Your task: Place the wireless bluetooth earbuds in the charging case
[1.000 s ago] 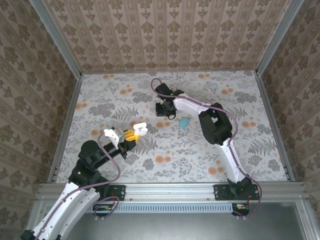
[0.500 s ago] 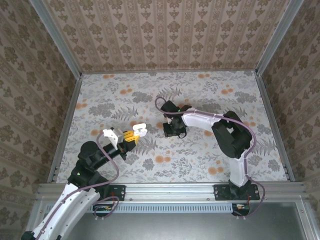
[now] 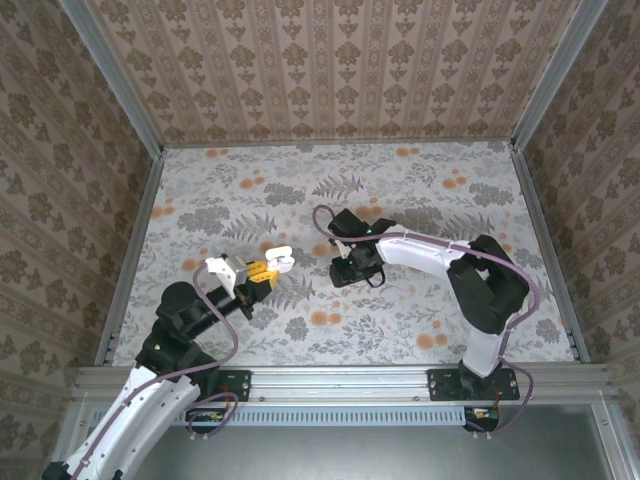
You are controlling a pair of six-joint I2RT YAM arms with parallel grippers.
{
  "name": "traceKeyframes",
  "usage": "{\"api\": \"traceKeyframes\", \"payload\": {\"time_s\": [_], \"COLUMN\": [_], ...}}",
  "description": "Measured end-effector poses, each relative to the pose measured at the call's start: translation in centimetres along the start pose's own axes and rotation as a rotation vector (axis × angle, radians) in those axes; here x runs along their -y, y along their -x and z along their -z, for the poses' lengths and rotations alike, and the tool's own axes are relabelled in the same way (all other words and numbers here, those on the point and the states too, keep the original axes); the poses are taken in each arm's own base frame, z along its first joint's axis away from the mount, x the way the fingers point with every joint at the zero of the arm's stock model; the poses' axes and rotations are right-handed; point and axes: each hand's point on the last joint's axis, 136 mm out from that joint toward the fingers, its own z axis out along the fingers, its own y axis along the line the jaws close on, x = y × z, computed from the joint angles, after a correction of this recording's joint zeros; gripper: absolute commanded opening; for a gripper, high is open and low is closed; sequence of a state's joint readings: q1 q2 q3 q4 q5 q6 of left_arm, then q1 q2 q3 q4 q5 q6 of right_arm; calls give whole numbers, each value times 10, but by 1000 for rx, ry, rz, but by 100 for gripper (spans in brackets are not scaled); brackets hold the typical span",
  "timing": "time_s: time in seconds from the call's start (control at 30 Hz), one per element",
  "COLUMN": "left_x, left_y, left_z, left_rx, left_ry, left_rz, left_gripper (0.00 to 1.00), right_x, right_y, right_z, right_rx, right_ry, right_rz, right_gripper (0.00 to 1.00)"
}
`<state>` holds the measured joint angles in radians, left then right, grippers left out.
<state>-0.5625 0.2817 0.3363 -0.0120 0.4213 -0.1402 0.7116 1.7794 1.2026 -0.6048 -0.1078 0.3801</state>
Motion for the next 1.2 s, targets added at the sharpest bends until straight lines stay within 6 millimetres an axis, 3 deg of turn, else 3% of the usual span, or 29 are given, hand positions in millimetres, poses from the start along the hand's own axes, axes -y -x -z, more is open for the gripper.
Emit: {"api": "traceKeyframes", "payload": {"time_s": [0.13,0.23,0.43,0.8,1.2], "left_x": [0,0,0,1,1], "left_y": [0,0,2,5,4], "left_z": [0,0,0,2,3], "left_rx": [0,1,9,24,28], "left_ry": [0,0,-1,-3,3], "left_rz": [3,3,-1,14,13], "left_gripper": [0,0,0,0,0], "right_x": [1,3,2,-2,12], "right_y": [-1,-9,-29,-34,-23], "right_z": [25,30,11,-29,-31], "right_rx": [69,93,51,-31,-83], "right_ry": [10,26,34,2,-116], "right_rz": [-66,-137,-230,-267,-163], "right_gripper": [44,41,36,30,28]}}
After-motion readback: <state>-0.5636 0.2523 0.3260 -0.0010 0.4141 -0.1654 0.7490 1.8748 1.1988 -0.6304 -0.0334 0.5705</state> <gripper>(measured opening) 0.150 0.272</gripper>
